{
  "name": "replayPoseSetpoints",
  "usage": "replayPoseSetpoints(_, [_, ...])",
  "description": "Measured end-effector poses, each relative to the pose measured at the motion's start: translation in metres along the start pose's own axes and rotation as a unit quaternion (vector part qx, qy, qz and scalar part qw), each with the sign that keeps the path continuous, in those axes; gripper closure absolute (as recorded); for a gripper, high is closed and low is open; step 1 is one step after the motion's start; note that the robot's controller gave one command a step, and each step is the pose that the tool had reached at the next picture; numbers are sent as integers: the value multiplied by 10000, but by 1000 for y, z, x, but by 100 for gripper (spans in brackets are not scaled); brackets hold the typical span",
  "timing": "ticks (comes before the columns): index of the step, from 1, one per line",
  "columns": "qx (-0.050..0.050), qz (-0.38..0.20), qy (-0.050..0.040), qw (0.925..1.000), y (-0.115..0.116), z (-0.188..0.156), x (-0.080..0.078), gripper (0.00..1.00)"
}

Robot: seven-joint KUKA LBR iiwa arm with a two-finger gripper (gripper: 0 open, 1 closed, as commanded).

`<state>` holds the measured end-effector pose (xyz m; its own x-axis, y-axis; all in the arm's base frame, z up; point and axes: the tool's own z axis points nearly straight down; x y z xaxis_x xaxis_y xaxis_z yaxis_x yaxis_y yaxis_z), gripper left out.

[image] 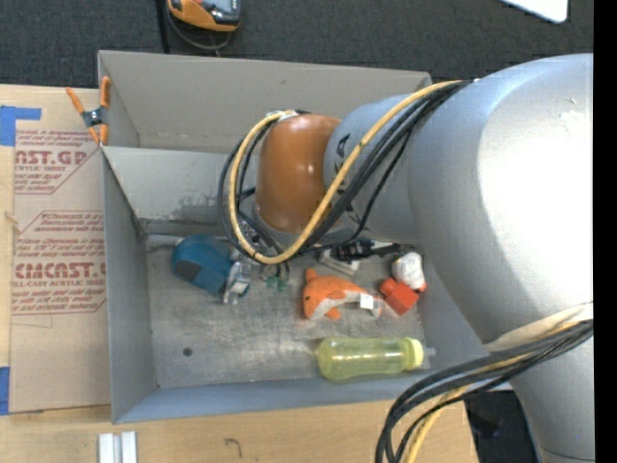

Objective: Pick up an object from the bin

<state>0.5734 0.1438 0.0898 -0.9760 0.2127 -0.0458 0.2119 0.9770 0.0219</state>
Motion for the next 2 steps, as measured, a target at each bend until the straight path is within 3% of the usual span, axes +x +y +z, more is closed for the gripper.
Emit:
replayPoseSetpoints(1, [60, 32, 50, 10000, 16, 1, -4, 100])
replayPoseSetpoints(2, [126, 170, 247, 9995, 8, -114, -16, 100])
